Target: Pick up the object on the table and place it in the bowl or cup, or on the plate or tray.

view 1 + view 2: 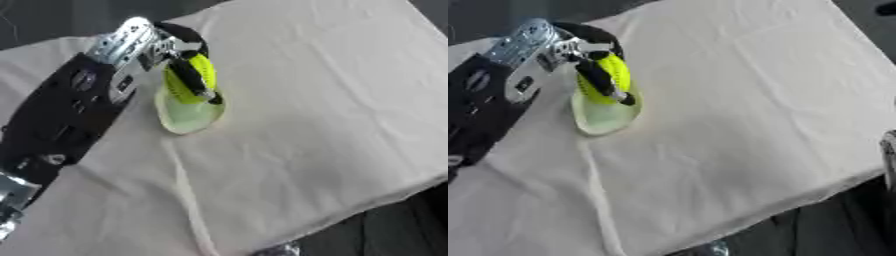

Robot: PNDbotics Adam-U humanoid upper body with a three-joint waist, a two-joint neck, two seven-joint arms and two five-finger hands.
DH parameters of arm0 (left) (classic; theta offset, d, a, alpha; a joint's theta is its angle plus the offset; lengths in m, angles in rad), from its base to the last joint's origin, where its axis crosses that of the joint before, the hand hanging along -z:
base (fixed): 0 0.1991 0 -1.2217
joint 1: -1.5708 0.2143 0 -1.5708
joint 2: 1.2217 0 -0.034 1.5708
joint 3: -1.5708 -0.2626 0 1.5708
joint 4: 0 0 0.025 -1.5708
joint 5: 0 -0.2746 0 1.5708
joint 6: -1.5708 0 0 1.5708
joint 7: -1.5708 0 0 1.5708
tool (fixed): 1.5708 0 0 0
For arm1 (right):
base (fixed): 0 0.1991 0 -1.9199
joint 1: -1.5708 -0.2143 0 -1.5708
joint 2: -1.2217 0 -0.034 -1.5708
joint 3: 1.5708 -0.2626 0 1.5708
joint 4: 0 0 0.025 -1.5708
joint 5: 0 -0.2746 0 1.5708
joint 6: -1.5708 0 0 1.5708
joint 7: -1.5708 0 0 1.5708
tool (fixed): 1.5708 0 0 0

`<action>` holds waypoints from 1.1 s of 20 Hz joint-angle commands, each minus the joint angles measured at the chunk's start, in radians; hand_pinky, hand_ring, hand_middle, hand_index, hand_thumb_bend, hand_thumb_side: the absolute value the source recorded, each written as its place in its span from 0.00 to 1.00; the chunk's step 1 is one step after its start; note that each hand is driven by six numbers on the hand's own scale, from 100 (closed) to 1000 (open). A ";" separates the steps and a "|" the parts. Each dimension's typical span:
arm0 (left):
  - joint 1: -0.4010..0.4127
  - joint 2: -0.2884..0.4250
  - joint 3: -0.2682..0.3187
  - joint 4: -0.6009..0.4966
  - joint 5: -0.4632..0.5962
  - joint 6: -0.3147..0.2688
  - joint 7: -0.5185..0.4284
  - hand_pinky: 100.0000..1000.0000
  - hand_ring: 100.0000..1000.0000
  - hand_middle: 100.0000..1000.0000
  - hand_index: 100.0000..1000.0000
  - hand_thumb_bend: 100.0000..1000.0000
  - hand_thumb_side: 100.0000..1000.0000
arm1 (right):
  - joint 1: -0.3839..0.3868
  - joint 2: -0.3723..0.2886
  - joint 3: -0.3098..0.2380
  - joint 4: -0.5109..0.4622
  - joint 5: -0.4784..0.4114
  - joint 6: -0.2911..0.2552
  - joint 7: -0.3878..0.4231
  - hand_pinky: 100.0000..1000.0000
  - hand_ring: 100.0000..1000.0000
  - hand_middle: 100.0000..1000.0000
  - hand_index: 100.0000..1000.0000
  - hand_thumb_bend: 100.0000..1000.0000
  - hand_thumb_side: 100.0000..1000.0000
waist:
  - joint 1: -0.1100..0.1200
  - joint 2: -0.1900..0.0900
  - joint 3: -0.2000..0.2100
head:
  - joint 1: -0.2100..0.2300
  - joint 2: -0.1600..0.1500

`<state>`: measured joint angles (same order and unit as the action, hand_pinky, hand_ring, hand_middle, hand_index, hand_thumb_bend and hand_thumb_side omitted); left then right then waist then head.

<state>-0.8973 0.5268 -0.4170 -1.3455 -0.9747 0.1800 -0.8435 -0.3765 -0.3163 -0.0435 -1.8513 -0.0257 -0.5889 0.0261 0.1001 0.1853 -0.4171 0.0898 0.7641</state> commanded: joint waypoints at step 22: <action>0.042 0.096 0.061 -0.416 0.231 0.045 0.462 0.82 0.73 1.00 0.92 0.28 1.00 | -0.002 -0.011 -0.009 -0.011 -0.005 0.001 0.002 0.58 0.72 0.76 0.94 0.00 1.00 | -0.013 -0.028 0.034 | -0.013 0.004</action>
<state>-0.8430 0.5909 -0.3797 -1.6829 -0.8033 0.2153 -0.4729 -0.3746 -0.3162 -0.0444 -1.8509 -0.0290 -0.5889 0.0270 0.0971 0.1780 -0.3817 0.0869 0.7658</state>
